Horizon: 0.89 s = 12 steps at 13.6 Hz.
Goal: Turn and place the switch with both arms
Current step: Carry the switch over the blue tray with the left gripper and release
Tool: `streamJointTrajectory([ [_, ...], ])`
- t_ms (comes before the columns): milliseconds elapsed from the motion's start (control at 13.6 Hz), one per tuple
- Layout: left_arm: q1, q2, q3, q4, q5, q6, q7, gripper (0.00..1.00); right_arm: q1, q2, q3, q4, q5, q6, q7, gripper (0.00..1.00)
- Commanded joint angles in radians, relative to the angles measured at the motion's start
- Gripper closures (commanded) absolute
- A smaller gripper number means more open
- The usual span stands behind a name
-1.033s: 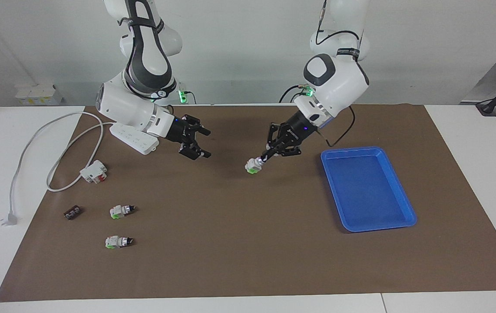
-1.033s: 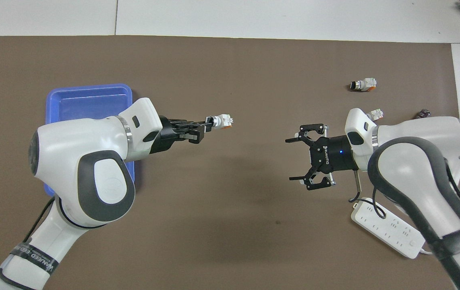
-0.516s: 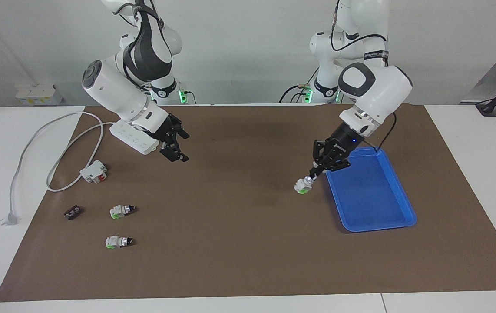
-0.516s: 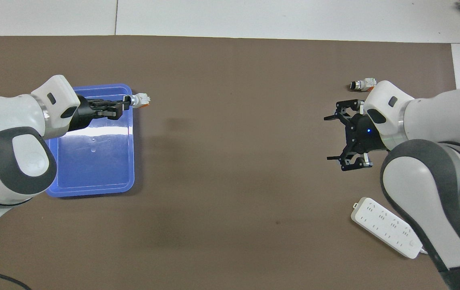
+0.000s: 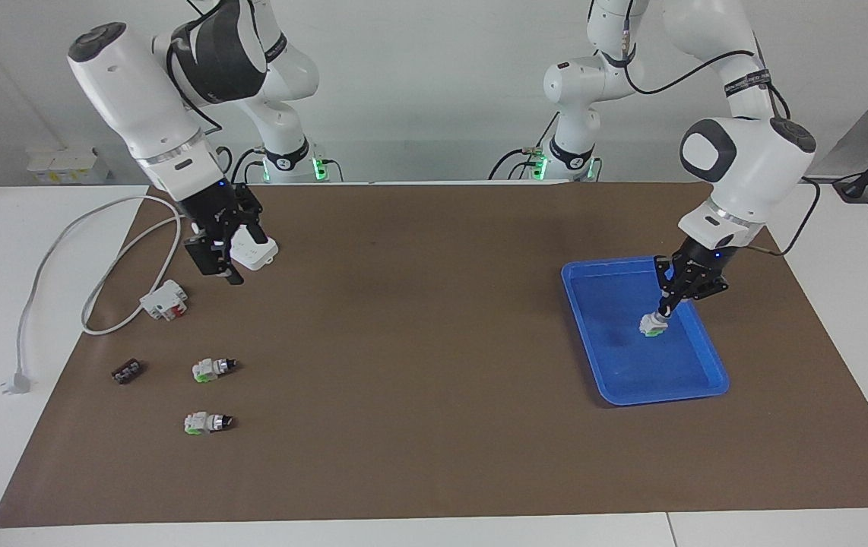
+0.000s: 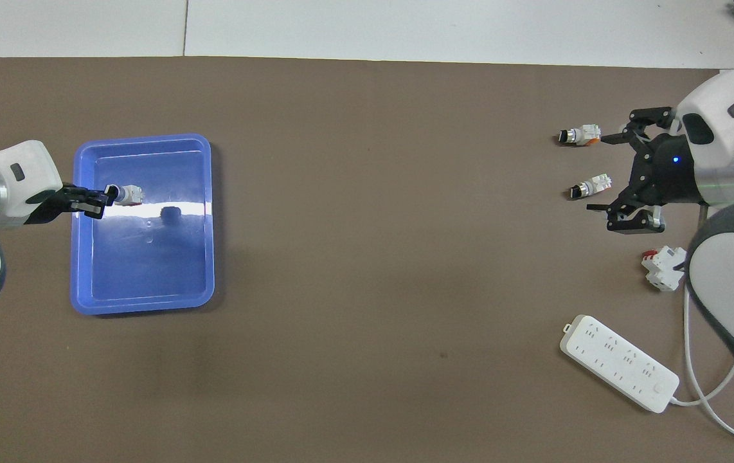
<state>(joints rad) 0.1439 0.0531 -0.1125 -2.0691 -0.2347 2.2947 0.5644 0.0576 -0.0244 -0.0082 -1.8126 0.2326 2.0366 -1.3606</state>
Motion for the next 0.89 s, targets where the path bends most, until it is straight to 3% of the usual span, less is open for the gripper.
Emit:
streamJointTrajectory([
  [0,0.028,-0.058,-0.010,-0.092,0.037,-0.011,-0.009,1.00,0.005,0.008,0.010,0.036,-0.076,-0.026,0.226,0.00],
  [295,0.037,-0.097,-0.009,-0.176,0.081,-0.011,-0.020,1.00,0.004,0.006,0.010,0.070,-0.164,-0.015,0.538,0.00],
  [811,0.043,-0.099,-0.007,-0.169,0.146,-0.035,-0.020,1.00,0.002,0.012,-0.015,0.073,-0.193,0.020,1.081,0.00],
])
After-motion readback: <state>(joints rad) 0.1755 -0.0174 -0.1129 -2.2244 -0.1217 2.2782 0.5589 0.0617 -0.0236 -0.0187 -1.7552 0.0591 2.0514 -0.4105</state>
